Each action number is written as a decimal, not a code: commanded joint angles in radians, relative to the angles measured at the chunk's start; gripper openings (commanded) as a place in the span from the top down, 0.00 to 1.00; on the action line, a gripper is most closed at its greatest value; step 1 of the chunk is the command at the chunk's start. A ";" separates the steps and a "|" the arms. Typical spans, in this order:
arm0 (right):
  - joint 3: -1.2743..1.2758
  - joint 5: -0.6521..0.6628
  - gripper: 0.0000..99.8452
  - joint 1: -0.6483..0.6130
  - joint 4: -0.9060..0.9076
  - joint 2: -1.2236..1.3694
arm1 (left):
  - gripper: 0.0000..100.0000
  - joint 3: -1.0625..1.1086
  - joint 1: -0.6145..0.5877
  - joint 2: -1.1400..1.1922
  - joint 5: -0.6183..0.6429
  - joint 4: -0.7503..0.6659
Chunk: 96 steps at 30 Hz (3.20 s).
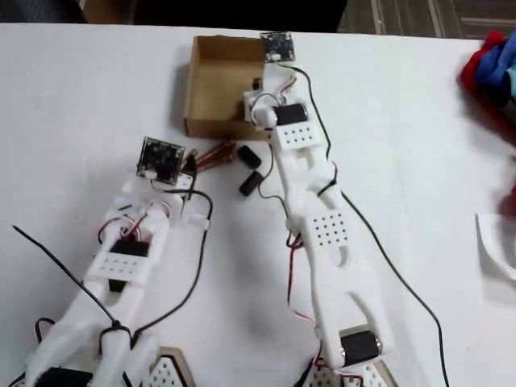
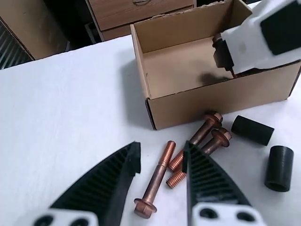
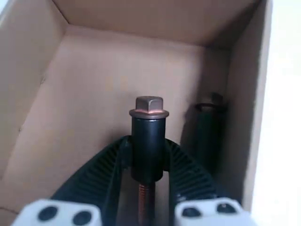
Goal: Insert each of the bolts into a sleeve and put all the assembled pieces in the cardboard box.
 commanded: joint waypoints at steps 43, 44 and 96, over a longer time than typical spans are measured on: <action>-0.153 0.276 0.96 0.056 0.828 -0.343 | 0.83 -0.022 -0.265 0.000 0.239 -0.023; -0.098 0.276 0.96 0.042 0.828 -0.378 | 0.83 -0.022 -0.265 0.000 0.239 -0.021; 0.632 -0.537 0.94 -0.176 0.564 -0.429 | 0.83 -0.038 -0.431 0.000 0.245 -0.025</action>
